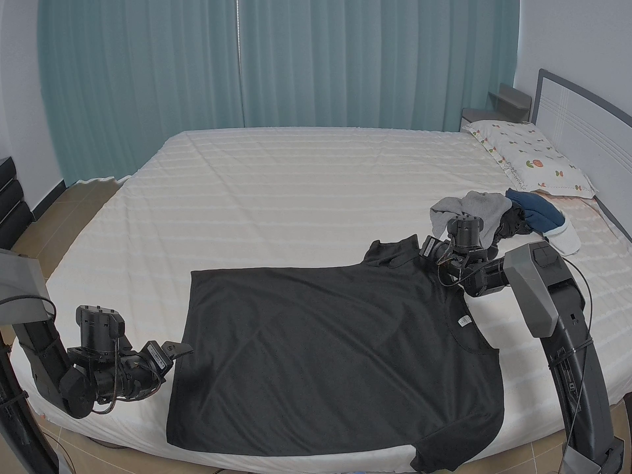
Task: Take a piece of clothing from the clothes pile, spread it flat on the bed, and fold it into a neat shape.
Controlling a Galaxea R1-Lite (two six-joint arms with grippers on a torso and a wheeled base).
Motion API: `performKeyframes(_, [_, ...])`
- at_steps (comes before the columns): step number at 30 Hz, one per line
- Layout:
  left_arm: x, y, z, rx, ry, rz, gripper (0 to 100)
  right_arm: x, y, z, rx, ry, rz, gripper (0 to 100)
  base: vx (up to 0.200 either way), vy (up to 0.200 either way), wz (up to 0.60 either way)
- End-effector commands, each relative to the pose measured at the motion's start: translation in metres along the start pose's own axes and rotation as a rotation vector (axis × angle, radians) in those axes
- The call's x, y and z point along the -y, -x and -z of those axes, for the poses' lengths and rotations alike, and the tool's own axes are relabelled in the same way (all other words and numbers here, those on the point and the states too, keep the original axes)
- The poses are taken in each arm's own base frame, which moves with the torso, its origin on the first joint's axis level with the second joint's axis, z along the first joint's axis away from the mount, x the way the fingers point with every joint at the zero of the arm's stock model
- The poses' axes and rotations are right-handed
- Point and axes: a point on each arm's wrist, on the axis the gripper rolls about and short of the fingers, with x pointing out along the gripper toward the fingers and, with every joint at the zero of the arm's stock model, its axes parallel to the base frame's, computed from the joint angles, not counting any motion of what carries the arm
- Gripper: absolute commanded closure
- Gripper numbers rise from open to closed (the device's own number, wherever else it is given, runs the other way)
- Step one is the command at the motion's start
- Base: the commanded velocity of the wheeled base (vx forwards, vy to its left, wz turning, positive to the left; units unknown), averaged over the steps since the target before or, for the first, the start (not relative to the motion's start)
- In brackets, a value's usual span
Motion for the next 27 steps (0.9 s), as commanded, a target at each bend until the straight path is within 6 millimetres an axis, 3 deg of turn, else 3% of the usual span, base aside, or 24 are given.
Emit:
performKeyframes(1, [0.000, 0.000, 0.000, -0.001, 0.001, -0.001, 0, 0.001, 0.000, -0.002, 0.012, -0.001, -0.001, 100, 0.000, 0.000, 0.00])
performKeyframes(13, [0.000, -0.001, -0.001, 0.003, 0.003, 0.001, 0, 0.014, 0.001, -0.018, 0.067, -0.016, -0.004, 100, 0.000, 0.000, 0.00])
performKeyframes(14, [0.001, -0.002, -0.002, 0.007, 0.001, 0.006, 0, 0.014, 0.001, -0.018, 0.068, -0.016, -0.003, 0, 0.000, 0.000, 0.00])
performKeyframes(18, [0.004, -0.003, -0.005, 0.018, -0.001, 0.018, 0, 0.013, 0.001, -0.019, 0.072, -0.019, 0.002, 0, 0.000, 0.000, 0.00])
performKeyframes(22, [0.010, -0.005, -0.011, 0.047, -0.008, 0.036, 0, 0.004, 0.015, -0.026, 0.055, -0.036, -0.002, 0, 0.000, 0.000, 0.00])
performKeyframes(27, [0.009, -0.003, -0.010, 0.044, 0.022, 0.032, 0, 0.006, 0.052, -0.037, 0.001, -0.067, 0.016, 0, 0.000, 0.000, 0.00])
